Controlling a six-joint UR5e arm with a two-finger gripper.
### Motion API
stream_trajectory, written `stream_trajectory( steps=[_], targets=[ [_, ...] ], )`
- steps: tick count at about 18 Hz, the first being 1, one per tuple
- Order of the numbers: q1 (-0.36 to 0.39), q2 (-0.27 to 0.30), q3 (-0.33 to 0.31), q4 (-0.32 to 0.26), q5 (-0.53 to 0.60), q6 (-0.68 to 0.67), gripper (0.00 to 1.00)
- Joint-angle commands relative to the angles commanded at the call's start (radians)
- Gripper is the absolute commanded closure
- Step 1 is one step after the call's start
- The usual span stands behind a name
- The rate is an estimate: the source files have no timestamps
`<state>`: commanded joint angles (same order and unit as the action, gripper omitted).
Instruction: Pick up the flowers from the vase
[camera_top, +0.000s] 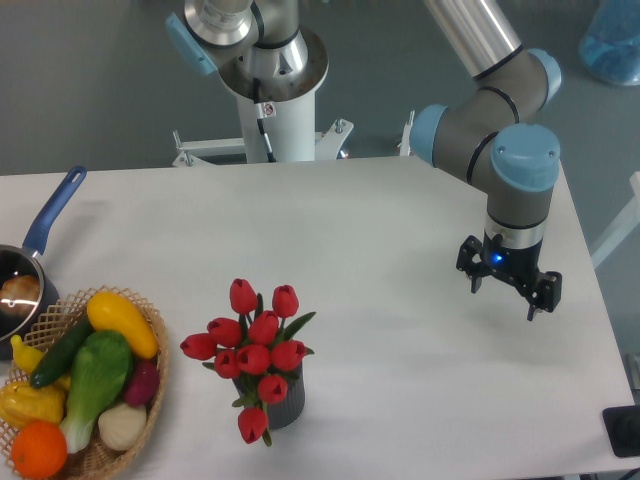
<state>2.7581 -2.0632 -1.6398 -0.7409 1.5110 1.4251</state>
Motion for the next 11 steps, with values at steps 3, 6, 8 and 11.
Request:
stream_trajectory(
  steps=[3,6,8,11],
  targets=[
    [0.000,0.002,-0.002,0.000,-0.002,-0.002,0.00],
    [-0.002,0.000,-0.003,0.000,-0.006,-0.009,0.00],
    [0.000,-0.002,-0.008,0.012,-0.043,-0.031,0.00],
    [-0.003,0.011,-0.020,0.014,-0.149,-0.084,0.00]
  ],
)
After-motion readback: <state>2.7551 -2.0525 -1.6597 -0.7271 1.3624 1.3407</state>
